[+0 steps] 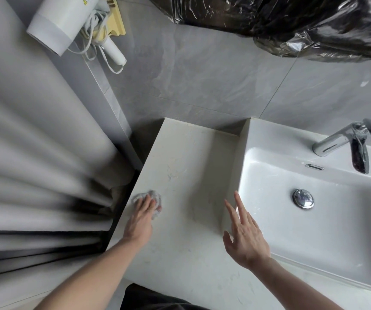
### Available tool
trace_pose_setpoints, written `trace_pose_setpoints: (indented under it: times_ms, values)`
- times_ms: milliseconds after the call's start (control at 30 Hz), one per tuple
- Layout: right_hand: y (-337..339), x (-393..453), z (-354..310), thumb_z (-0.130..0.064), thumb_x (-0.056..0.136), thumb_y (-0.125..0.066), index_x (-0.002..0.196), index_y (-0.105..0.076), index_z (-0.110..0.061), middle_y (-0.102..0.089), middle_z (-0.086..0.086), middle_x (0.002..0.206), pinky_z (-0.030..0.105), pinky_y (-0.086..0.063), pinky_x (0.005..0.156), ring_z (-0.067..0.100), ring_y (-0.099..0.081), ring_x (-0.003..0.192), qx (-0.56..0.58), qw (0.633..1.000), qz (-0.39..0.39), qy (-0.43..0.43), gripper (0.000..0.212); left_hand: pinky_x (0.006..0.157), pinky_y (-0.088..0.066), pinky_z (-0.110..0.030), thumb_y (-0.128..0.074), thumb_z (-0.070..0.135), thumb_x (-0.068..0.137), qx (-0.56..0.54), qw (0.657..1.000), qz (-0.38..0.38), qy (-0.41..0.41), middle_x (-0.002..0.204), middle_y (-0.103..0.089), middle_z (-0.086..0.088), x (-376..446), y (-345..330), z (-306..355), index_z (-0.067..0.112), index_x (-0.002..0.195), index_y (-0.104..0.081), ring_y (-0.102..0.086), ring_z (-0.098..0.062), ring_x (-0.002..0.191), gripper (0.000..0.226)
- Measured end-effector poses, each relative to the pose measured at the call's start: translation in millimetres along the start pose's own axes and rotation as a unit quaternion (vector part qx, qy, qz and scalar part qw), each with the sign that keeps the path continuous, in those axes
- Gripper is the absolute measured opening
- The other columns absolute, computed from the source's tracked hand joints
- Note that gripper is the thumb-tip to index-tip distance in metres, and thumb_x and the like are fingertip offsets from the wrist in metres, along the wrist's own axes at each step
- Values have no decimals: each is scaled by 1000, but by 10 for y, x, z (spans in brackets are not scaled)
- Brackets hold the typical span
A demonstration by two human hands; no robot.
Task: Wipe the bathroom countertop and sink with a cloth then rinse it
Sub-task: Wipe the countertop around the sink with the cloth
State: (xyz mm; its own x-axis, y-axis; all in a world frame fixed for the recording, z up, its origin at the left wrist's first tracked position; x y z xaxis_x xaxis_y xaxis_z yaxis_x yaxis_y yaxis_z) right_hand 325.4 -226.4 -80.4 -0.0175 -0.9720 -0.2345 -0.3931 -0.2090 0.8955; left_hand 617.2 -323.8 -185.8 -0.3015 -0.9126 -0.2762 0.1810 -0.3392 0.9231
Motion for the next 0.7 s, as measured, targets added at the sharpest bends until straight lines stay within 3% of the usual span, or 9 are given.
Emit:
trace_pose_setpoints:
  times_ms: [67,167,233,367,500,567,667,700]
  values:
    - [1,-2,-3,-30,86,-57,164,-12,-24,25,-6,169,42,-39,117,27,-38,148,1,1000,-4,-2,90,121,-24,-36,-49,-8,75,-20,997,5,-72,158,-36,-9,-12,-72,462,15,145,-46,-28,-37,147,74]
    - [0,1,-4,-29,86,-56,164,-12,-25,27,-6,168,41,-39,117,26,-36,149,0,1000,-8,-4,89,120,-25,-46,-45,10,75,28,975,-9,-219,147,-46,-15,-99,-235,1376,8,136,-55,-36,-40,141,61]
    - [1,2,-5,-27,85,-57,164,-14,-25,25,-6,169,41,-40,117,26,-37,149,0,1000,-7,-6,90,121,-19,-53,-54,10,76,72,967,-54,-238,152,-37,-15,-140,-432,1778,9,144,-44,-27,-39,145,69]
    - [3,9,-2,-26,85,-56,163,-15,-25,24,-6,169,41,-40,117,25,-36,150,-1,1000,-8,-10,88,121,-11,-53,-61,10,72,103,968,-68,-221,157,-31,-16,-166,-631,2032,7,153,-28,-23,-38,148,88]
    - [-3,7,-3,-25,84,-57,163,-17,-25,22,-6,170,41,-42,116,26,-41,146,2,1000,-5,-8,89,123,-5,-55,-54,11,73,138,962,-43,-233,161,-19,-17,-43,-566,1751,9,153,-27,-7,-43,151,84]
    - [6,9,-5,-25,83,-58,162,-18,-25,21,-6,170,41,-42,115,26,-43,144,6,1000,-3,-6,88,122,-2,-52,-58,13,72,127,976,-38,-173,161,-19,-16,103,-472,1332,7,151,-29,-2,-46,150,85]
    - [12,5,-1,-25,83,-57,162,-21,-24,21,-5,170,40,-41,115,27,-44,143,6,1000,-1,-4,87,123,3,-45,-58,13,83,83,994,-15,-63,165,-1,-15,258,-211,531,10,157,-4,8,-43,150,92]
    - [14,6,-3,-25,82,-58,162,-21,-23,20,-5,171,40,-42,114,27,-44,143,6,1000,1,-4,87,124,0,-46,-58,11,84,71,997,-15,-34,165,-1,-16,294,-149,273,10,158,-6,7,-42,150,91]
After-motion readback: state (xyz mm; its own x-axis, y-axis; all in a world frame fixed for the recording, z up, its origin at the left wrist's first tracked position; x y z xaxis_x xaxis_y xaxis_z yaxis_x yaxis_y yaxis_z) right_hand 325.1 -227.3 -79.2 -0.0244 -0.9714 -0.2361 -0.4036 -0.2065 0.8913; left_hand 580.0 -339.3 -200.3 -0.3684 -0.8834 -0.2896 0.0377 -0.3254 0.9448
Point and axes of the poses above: each hand's wrist, its own x-axis towards the middle knuckle, its own y-axis out of the back of the hand, z = x × y, the point moved 9 cm from there along x, towards the middle knuckle
